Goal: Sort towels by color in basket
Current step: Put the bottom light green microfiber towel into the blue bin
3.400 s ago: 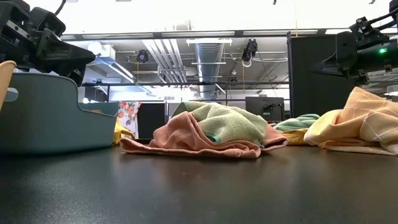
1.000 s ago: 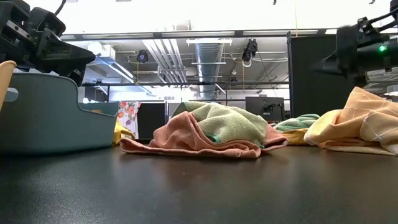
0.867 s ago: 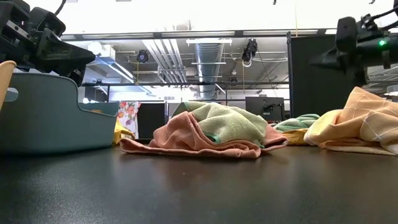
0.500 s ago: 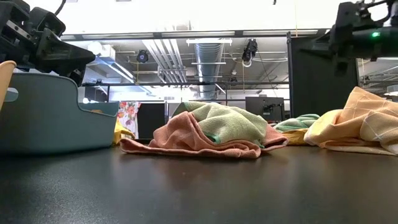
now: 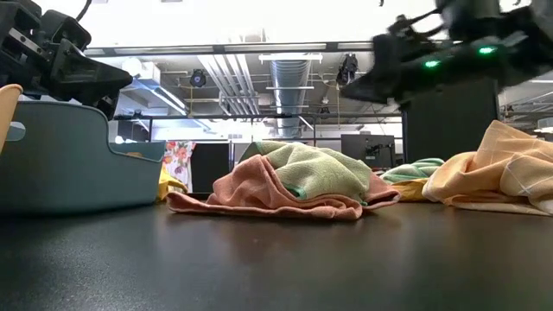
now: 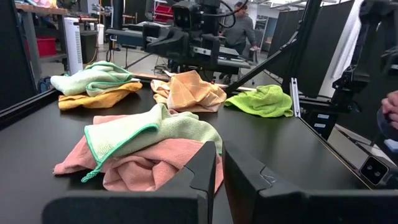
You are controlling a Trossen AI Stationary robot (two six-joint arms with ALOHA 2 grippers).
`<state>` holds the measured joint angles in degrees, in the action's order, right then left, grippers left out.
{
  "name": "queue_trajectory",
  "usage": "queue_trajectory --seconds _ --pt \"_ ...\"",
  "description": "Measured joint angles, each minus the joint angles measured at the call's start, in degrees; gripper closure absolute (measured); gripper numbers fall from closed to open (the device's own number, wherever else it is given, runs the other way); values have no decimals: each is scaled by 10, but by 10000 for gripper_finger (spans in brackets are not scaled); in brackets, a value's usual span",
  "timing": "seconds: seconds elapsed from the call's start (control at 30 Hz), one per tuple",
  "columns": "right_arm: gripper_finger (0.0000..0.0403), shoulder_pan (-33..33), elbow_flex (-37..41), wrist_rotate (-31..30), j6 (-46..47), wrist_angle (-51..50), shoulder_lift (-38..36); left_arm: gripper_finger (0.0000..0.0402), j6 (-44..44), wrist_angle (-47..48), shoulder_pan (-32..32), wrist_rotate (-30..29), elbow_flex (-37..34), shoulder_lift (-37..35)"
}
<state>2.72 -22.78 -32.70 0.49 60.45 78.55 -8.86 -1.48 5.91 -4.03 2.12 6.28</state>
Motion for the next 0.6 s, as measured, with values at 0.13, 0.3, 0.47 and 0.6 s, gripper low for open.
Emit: queue_trajectory --seconds 0.13,0.3,0.47,0.6 --pt "390 0 -52 -2 9 22 36 388 0 0 0 0 0 0" --pt "390 0 -70 17 29 5 51 388 0 0 0 0 0 0" --pt "390 2 -74 25 26 -53 44 388 0 0 0 0 0 0" --pt "390 8 -75 71 19 -145 19 388 0 0 0 0 0 0"
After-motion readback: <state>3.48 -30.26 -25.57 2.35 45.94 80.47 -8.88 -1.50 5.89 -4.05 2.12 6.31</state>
